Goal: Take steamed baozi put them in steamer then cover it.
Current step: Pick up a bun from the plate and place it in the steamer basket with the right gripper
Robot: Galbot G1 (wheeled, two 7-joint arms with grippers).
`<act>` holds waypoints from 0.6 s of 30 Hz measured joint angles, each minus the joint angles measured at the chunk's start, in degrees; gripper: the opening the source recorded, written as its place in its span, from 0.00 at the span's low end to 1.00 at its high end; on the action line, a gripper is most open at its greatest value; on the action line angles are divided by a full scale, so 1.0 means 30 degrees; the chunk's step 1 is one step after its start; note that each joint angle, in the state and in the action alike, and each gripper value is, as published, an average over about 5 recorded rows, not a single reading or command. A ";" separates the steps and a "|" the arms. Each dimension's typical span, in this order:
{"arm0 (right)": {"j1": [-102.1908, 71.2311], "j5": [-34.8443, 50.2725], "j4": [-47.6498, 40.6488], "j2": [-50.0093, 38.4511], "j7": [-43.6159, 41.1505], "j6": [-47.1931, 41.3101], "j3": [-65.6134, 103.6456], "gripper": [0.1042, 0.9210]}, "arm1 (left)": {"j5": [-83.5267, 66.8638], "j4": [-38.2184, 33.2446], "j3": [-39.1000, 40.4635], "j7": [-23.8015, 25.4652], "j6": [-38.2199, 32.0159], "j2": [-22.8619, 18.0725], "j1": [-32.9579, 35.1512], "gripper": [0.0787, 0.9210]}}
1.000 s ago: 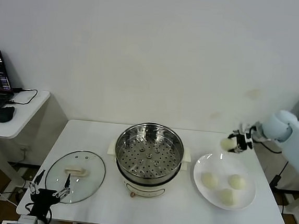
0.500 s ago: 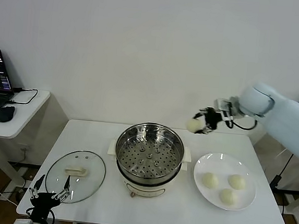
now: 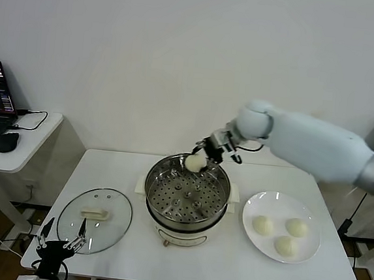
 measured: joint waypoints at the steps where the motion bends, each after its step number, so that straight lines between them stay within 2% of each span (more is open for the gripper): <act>1: -0.0045 -0.0387 -0.0139 0.0162 0.0037 0.0337 -0.0078 0.59 | 0.0002 0.0003 -0.0021 0.0002 -0.0012 -0.0016 -0.0007 0.88; 18: -0.1429 -0.6103 -0.2473 0.1793 0.1026 0.4724 -0.0059 0.61 | 0.0171 0.0248 -0.0045 0.0046 -0.0225 -0.0130 -0.0190 0.88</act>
